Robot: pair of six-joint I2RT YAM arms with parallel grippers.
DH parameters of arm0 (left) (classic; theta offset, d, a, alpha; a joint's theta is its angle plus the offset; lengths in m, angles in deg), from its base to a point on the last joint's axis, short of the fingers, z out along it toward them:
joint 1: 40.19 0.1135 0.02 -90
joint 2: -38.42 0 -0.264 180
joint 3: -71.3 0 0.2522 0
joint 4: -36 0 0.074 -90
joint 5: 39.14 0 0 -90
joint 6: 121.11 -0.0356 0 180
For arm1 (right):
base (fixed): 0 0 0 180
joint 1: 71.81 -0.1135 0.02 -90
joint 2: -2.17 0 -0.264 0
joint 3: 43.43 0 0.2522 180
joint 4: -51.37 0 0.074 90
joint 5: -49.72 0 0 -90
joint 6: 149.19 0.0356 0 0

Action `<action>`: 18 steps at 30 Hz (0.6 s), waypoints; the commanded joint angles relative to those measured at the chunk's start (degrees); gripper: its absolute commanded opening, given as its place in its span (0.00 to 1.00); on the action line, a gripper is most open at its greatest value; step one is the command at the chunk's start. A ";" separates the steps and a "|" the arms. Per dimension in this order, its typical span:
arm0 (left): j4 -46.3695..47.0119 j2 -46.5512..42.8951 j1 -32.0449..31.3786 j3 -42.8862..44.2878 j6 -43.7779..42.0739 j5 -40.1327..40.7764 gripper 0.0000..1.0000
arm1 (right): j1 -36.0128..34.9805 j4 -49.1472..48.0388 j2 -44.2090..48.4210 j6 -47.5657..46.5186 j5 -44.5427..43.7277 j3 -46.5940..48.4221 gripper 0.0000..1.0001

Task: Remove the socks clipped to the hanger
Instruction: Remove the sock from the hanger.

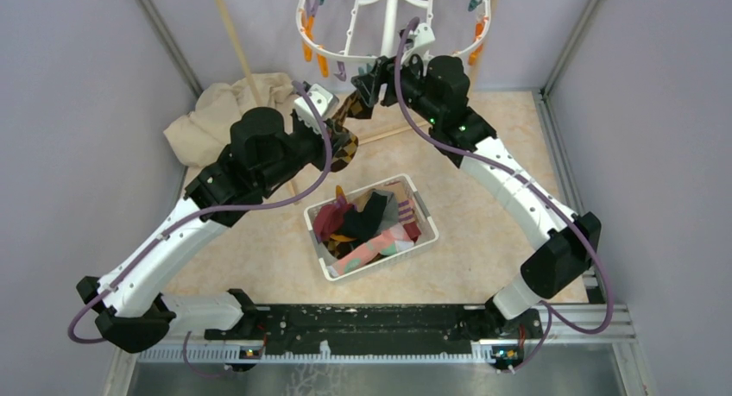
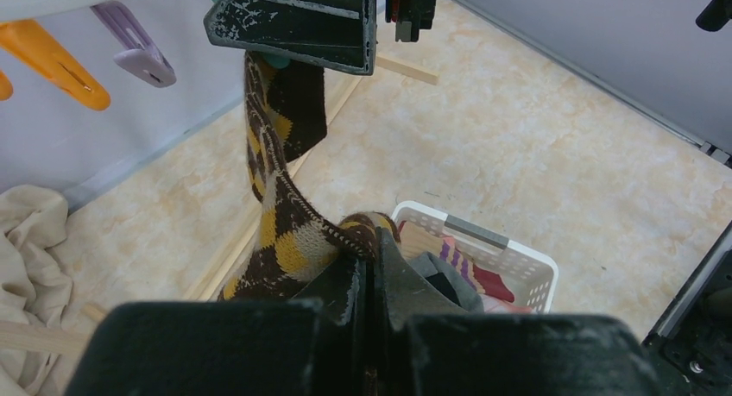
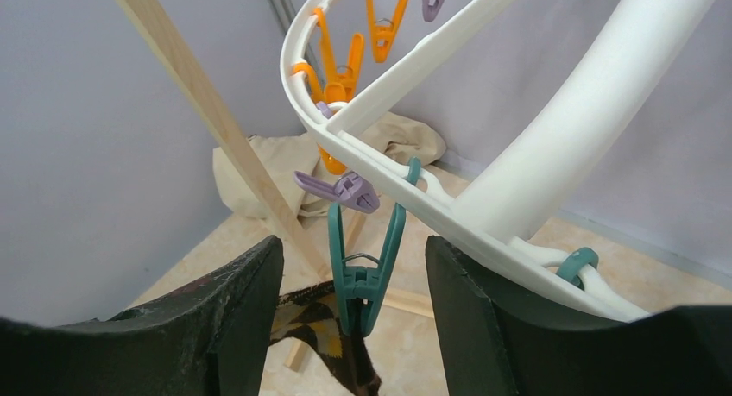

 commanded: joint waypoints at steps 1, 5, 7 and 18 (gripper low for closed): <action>0.50 -1.36 -0.05 1.25 0.16 -0.94 0.02 | 0.49 -4.89 -0.82 0.63 0.17 3.44 0.61; 0.68 -1.71 -0.04 1.08 0.40 -1.57 0.02 | 0.49 -5.69 -1.14 1.26 -0.16 3.30 0.62; 0.81 -1.73 -0.06 0.80 0.41 -1.79 0.02 | 0.47 -5.83 -1.36 1.46 -0.54 3.42 0.63; 1.91 -1.61 -0.06 -0.14 1.02 -3.94 0.02 | 0.42 -5.30 -2.24 1.74 -3.99 3.90 0.61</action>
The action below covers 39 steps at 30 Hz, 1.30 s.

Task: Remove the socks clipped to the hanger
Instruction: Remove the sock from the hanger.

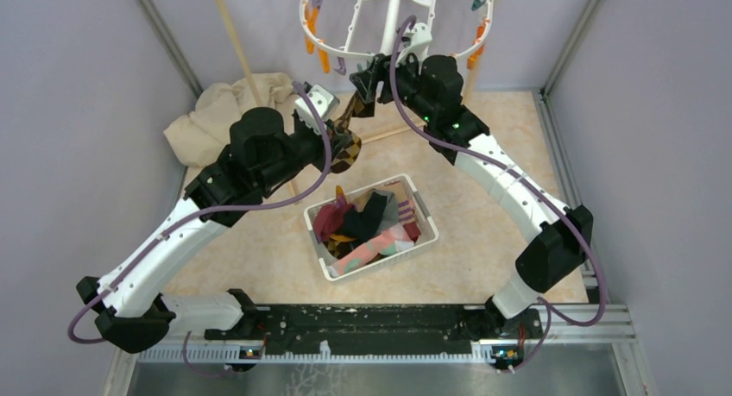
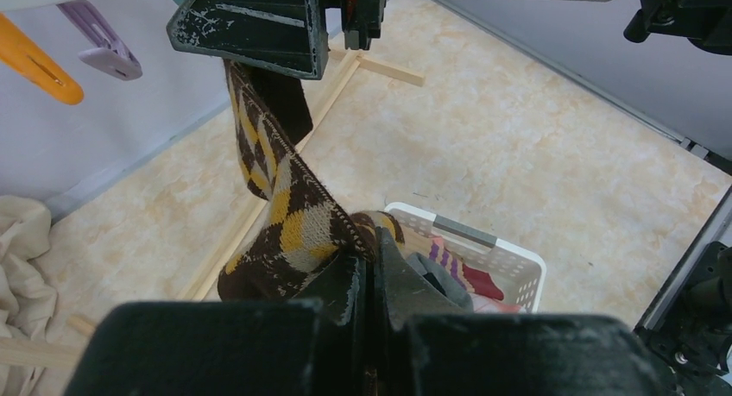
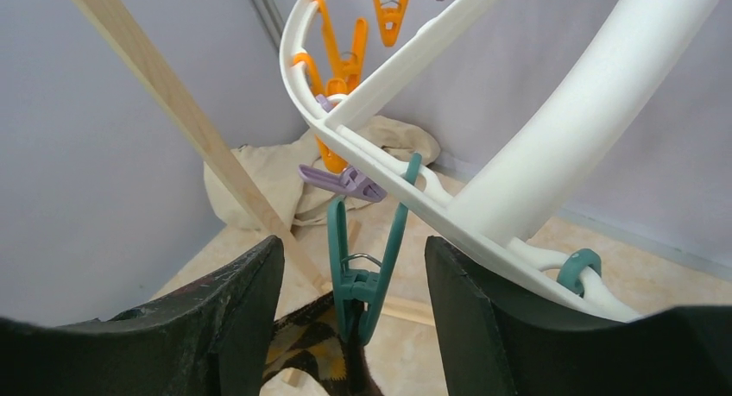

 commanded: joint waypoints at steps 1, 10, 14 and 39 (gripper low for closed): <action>1.70 -1.55 -0.06 -0.13 0.53 -1.82 0.02 | 0.49 -3.23 0.05 0.23 -2.85 3.53 0.61; 2.20 -1.94 -0.05 -0.63 1.20 -3.22 0.01 | 0.47 -3.58 -1.04 0.54 -4.57 4.23 0.60; 2.40 -2.24 -0.06 -0.95 1.47 -5.45 0.01 | 0.41 -3.83 -1.38 1.21 -5.15 4.36 0.63; 5.59 -1.18 1.21 -5.28 1.73 -2.07 0.03 | 0.41 -5.26 -3.07 2.37 -5.99 5.29 0.08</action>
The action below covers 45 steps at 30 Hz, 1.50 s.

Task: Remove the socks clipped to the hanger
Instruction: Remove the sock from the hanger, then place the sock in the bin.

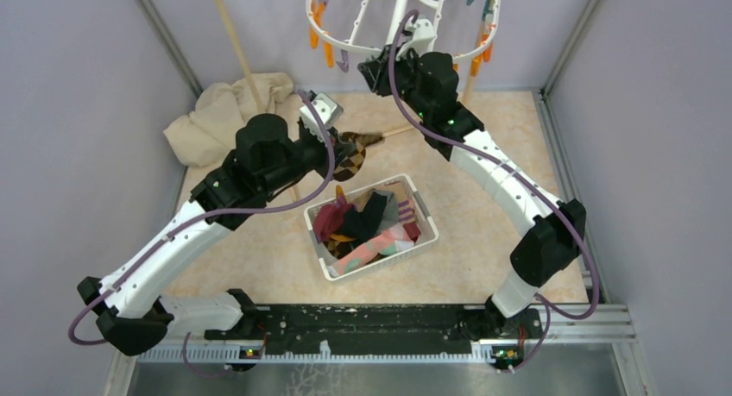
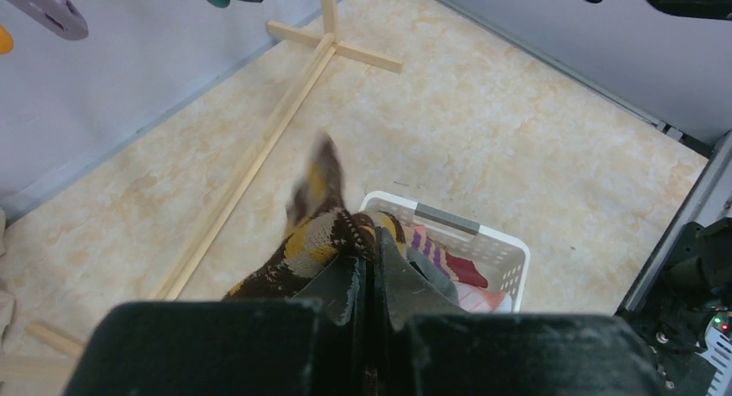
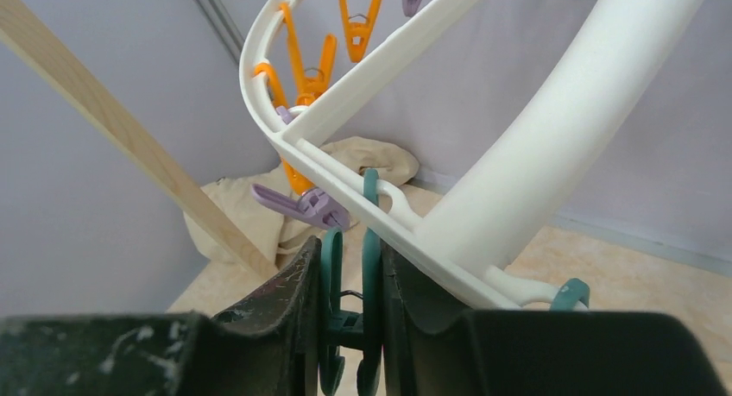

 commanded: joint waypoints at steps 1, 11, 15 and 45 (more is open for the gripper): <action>4.02 0.62 1.49 -1.55 0.41 1.05 0.03 | 0.41 -3.39 -0.16 0.06 0.07 3.02 0.04; 5.33 3.16 5.67 -0.99 2.96 -8.69 0.01 | 0.52 -0.39 1.14 -0.57 2.16 2.87 0.59; 3.94 3.03 5.67 -0.77 3.43 -10.63 0.00 | 0.52 1.37 3.15 0.65 3.11 0.05 0.71; 15.37 -1.23 5.41 -32.28 20.96 -23.94 0.11 | 1.64 13.77 37.36 8.43 15.18 -42.51 0.79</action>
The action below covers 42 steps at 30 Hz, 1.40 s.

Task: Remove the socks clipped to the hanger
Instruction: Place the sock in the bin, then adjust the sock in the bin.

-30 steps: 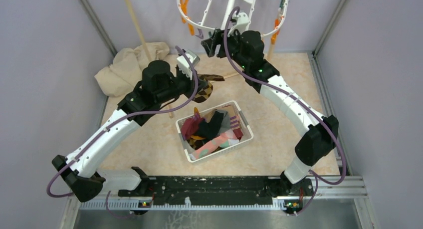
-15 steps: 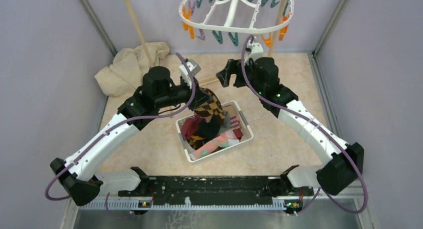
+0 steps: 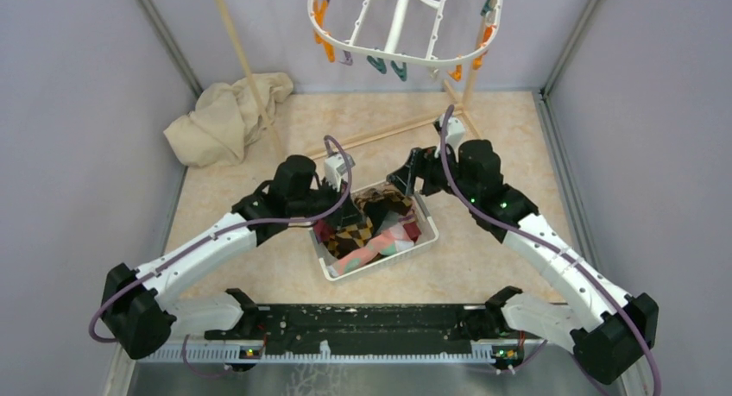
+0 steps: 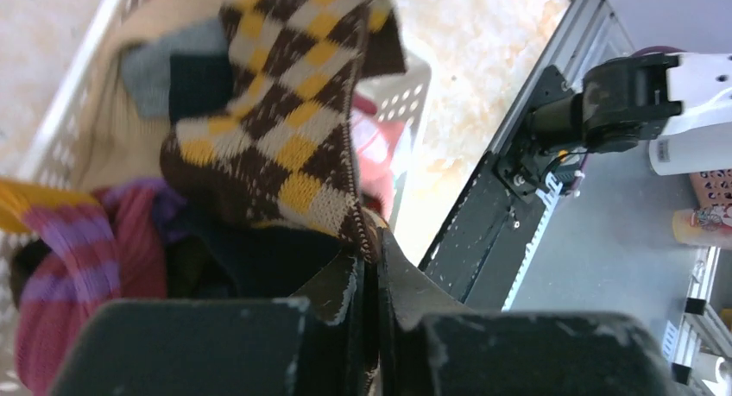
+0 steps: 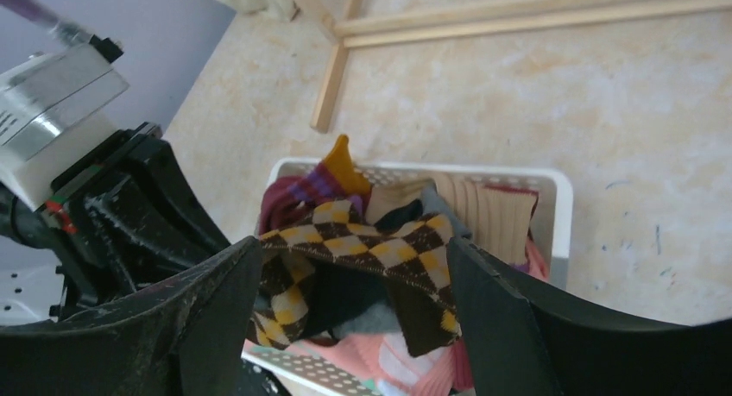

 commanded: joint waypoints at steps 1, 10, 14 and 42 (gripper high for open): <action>6.06 -0.61 -0.19 -4.49 2.63 2.13 0.13 | 0.28 -2.34 3.09 2.88 5.29 -3.64 0.79; 9.73 3.55 -0.20 -6.25 1.49 3.67 0.52 | -0.69 1.86 4.33 1.92 8.90 -4.03 0.78; 7.90 1.84 -0.21 -3.64 0.29 5.80 0.99 | -1.16 3.81 4.13 1.37 9.93 -4.41 0.78; -3.62 -12.90 -0.19 0.38 2.67 25.17 0.99 | -19.37 3.73 -21.75 0.95 -10.57 -3.92 0.78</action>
